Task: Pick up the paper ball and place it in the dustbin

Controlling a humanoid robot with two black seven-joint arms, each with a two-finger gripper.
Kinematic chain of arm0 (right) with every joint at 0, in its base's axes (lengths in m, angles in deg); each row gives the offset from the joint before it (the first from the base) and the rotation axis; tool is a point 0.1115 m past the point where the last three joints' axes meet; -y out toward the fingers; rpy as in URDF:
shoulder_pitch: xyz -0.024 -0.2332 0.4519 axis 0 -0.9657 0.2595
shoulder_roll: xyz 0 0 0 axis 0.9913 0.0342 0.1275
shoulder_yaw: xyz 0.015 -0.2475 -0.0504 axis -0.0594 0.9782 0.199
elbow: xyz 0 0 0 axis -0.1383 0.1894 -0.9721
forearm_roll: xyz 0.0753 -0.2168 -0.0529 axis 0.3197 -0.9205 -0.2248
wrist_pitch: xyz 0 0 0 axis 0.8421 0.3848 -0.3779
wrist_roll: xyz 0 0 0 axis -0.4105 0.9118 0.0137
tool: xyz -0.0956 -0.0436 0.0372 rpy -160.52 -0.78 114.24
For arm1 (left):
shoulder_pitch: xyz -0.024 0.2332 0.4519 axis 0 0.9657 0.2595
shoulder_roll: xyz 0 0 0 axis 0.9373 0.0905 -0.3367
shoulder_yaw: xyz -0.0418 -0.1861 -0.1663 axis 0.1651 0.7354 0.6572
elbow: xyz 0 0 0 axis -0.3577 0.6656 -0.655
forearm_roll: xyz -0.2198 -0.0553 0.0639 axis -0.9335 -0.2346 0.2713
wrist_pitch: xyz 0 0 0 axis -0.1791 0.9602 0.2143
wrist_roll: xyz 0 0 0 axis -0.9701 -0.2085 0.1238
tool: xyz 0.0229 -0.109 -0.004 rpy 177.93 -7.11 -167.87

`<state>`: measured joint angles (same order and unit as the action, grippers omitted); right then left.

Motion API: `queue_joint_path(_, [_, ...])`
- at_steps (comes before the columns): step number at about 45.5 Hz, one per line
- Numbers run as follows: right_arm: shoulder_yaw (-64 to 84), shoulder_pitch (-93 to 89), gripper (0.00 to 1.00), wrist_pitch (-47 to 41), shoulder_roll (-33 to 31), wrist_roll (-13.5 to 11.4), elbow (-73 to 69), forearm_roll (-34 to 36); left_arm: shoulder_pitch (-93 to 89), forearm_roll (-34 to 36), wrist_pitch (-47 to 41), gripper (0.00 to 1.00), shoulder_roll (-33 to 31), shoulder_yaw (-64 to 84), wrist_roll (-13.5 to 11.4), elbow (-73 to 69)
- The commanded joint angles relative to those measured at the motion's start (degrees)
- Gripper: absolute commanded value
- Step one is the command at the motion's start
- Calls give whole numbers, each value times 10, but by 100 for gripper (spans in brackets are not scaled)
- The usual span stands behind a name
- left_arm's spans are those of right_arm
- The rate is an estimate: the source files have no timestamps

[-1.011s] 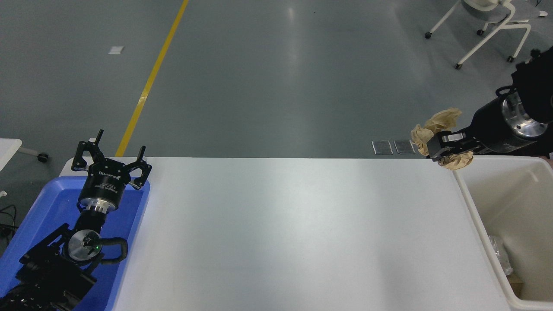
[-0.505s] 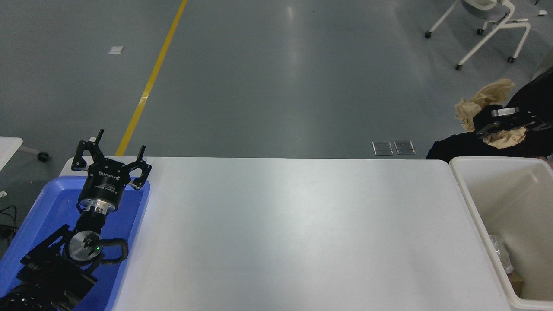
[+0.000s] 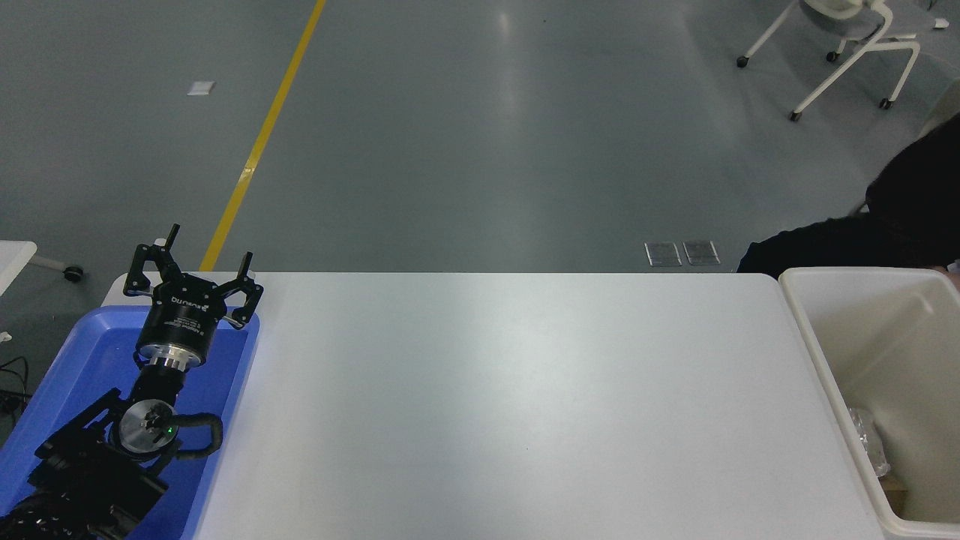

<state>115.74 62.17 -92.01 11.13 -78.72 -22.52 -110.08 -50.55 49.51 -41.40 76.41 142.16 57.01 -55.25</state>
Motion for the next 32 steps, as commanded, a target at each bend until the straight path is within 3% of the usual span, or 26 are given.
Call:
queue_joint_path(1, [-219,-283,0,55,95,0,182,49,0,0,0,100,0,0,0,0])
queue_joint_path(8, [-241,-337,0,82,141,-2,194,99,0,0,0,100,0,0,0,0])
queue_joint_path(26, [-262,-351,0,106,168,-4,195,100,-1,-1,0,100,0,0,0,0])
queue_joint_path(27, [-262,-350,6,106,168,-4,195,101,-1,0,1,100,0,0,0,0])
queue_joint_path(28, [-262,-350,36,106,168,-4,195,101,-1,0,0,100,0,0,0,1])
queue_joint_path(29, [-262,-349,81,105,169,-5,196,101,-1,0,1,100,0,0,0,0])
queue_joint_path(30, [-262,-349,100,105,168,-5,196,100,-1,0,1,100,0,0,0,0])
queue_joint_path(32, [-262,-346,100,105,169,-5,196,100,-1,0,0,100,0,0,0,1])
